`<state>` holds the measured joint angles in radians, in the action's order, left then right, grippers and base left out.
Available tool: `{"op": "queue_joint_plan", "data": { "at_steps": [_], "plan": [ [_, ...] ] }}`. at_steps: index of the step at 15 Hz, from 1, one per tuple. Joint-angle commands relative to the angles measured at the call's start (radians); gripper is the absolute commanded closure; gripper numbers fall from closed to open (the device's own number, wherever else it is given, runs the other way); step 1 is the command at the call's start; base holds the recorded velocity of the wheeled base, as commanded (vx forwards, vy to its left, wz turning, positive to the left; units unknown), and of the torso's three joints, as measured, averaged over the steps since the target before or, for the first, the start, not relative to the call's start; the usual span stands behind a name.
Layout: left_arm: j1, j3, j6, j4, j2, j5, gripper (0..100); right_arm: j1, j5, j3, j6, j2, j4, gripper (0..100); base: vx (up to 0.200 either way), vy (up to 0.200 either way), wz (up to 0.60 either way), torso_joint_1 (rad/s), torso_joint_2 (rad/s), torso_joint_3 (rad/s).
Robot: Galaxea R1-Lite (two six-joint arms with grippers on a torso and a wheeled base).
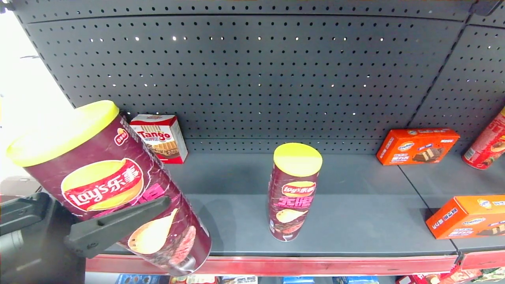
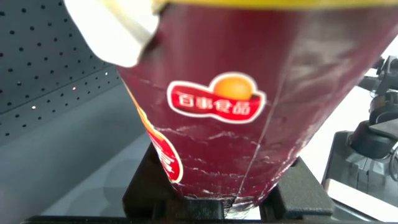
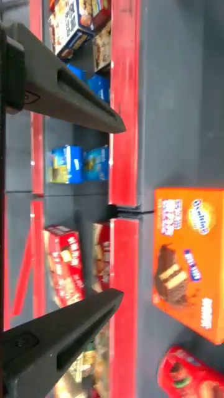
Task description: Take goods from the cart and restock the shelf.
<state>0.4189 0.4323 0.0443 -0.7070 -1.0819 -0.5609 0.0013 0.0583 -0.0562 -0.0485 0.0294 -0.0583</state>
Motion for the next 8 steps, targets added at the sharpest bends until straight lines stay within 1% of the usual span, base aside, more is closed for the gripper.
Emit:
{"op": "queue_joint_plan", "data": {
  "at_steps": [1, 2, 3, 4, 5, 6, 7, 8],
  "plan": [
    [0.001, 0.003, 0.000, 0.000, 0.000, -0.001, 100, -0.001, -0.018, 0.016, -0.030, -0.017, 0.031, 0, 0.000, 0.000, 0.00, 0.000, 0.00, 0.000],
    [0.003, 0.003, 0.000, 0.000, 0.000, -0.001, 100, -0.001, -0.064, 0.038, -0.071, -0.017, 0.084, 0, 0.000, 0.000, 0.00, 0.000, 0.00, 0.000],
    [0.008, 0.003, 0.000, 0.000, 0.002, -0.002, 100, -0.001, -0.129, 0.050, -0.082, -0.017, 0.114, 0, 0.000, 0.000, 0.00, 0.000, 0.00, 0.000],
    [0.020, 0.005, 0.000, -0.003, 0.000, -0.002, 100, -0.001, -0.195, 0.047, -0.065, -0.017, 0.107, 0, 0.000, 0.000, 0.00, 0.000, 0.00, 0.000],
    [0.026, 0.016, 0.000, -0.003, -0.003, -0.001, 100, -0.001, -0.141, 0.039, 0.007, -0.017, 0.074, 0, 0.000, 0.000, 0.00, 0.000, 0.00, 0.000],
    [0.027, 0.028, -0.001, 0.001, -0.003, -0.001, 100, -0.001, -0.006, 0.038, 0.064, -0.017, 0.069, 0, 0.000, 0.000, 0.00, 0.000, 0.00, 0.000],
    [0.034, 0.034, -0.001, 0.001, -0.004, -0.001, 100, -0.001, 0.052, 0.056, 0.081, -0.019, 0.068, 0, 0.000, 0.000, 0.00, 0.000, 0.00, 0.000],
    [0.035, 0.042, -0.001, 0.003, -0.006, -0.002, 100, -0.003, 0.043, 0.056, 0.072, -0.019, 0.068, 0, 0.000, 0.000, 0.00, 0.000, 0.00, 0.000]
  ]
}}
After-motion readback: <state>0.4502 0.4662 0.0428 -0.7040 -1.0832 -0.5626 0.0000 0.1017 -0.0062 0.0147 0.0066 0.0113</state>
